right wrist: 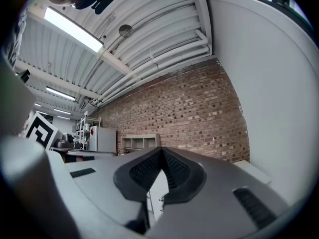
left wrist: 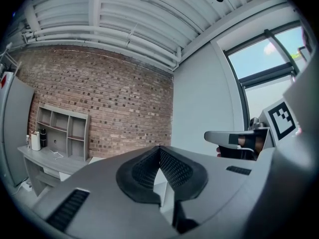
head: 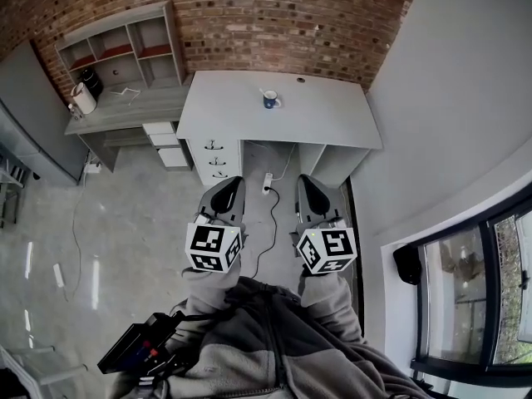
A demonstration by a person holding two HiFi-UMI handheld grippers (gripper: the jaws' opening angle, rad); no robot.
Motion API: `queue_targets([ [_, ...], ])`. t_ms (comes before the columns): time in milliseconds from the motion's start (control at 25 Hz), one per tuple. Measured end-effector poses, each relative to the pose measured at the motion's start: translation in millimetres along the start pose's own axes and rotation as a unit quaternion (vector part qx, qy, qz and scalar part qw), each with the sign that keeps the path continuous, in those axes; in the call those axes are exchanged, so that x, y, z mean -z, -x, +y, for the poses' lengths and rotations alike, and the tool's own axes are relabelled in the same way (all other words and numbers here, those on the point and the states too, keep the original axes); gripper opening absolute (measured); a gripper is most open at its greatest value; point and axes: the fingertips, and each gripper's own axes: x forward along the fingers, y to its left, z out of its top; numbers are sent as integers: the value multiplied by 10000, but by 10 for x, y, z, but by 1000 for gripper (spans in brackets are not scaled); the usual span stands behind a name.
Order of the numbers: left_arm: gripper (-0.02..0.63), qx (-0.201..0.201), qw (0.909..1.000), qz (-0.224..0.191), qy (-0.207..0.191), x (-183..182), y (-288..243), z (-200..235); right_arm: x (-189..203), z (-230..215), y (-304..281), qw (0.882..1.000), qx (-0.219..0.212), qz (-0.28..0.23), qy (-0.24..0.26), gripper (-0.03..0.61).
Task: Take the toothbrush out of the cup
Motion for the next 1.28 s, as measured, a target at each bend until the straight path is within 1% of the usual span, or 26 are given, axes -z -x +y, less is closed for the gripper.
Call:
queue_targets([
  [160, 5, -57, 10000, 32, 71, 114, 317, 28, 149, 201, 187, 9994, -19, 190, 290, 2],
  [360, 5, 176, 9993, 184, 255, 311, -39, 160, 418, -21, -193, 9987, -84, 478, 141, 2],
  [560, 5, 79, 9995, 157, 273, 284, -64, 235, 367, -54, -298, 9984, -148, 471, 289, 2],
  [680, 5, -35, 9996, 100, 269, 246, -183, 353, 331, -128, -474, 9986, -238, 395, 276, 2],
  [800, 5, -112, 9997, 46, 196, 197, -502, 514, 287, -306, -823, 9988, -346, 262, 209, 2],
  [920, 5, -147, 9999, -33, 26, 62, -995, 677, 208, -597, -1283, 9988, -373, 150, 276, 2],
  [1120, 5, -143, 9999, -5, -81, -76, -1664, 782, 170, -1095, -1803, 9983, -273, 293, 427, 2],
  [1280, 5, -234, 9996, 105, -78, -131, -2180, 895, 155, -1437, -2174, 9963, -246, 392, 731, 2],
])
